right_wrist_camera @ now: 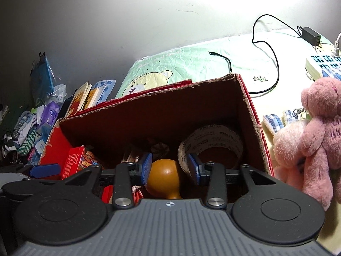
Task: Organize objects
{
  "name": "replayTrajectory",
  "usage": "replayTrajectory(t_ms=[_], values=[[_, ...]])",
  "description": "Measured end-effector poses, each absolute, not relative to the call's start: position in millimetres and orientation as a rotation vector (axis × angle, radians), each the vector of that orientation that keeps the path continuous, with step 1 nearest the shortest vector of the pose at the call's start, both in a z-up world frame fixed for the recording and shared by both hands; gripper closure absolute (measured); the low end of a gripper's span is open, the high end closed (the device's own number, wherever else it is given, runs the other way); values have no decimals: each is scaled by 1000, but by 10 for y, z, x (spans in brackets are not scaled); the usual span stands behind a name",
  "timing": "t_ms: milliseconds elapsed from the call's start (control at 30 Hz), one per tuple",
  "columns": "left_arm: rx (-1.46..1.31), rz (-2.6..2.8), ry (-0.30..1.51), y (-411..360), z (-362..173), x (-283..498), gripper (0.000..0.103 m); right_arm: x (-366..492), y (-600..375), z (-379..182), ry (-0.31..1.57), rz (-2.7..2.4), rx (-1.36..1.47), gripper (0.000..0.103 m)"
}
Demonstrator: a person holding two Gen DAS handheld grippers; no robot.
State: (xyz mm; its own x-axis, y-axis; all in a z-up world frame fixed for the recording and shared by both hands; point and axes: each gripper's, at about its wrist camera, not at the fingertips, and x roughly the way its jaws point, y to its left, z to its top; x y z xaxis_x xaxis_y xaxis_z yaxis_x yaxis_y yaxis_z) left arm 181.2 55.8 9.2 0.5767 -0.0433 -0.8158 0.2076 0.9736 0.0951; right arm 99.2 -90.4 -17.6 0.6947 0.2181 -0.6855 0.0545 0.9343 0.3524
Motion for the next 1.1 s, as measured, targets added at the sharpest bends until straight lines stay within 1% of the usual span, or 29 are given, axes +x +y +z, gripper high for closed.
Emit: replayTrajectory(t_ms=[33, 100, 333, 467, 800, 1100], values=[[194, -147, 943, 554, 92, 1809, 2, 1003, -899, -185, 802, 90, 364, 67], [208, -144, 934, 537, 96, 1803, 2, 1013, -902, -197, 803, 87, 372, 69], [230, -151, 940, 521, 98, 1832, 2, 992, -936, -198, 777, 109, 395, 74], [281, -148, 913, 476, 105, 1873, 2, 981, -948, -190, 761, 110, 404, 75], [183, -198, 966, 586, 27, 1982, 2, 982, -966, -192, 744, 107, 412, 77], [196, -196, 934, 562, 52, 1963, 2, 1007, -975, -201, 747, 105, 413, 80]])
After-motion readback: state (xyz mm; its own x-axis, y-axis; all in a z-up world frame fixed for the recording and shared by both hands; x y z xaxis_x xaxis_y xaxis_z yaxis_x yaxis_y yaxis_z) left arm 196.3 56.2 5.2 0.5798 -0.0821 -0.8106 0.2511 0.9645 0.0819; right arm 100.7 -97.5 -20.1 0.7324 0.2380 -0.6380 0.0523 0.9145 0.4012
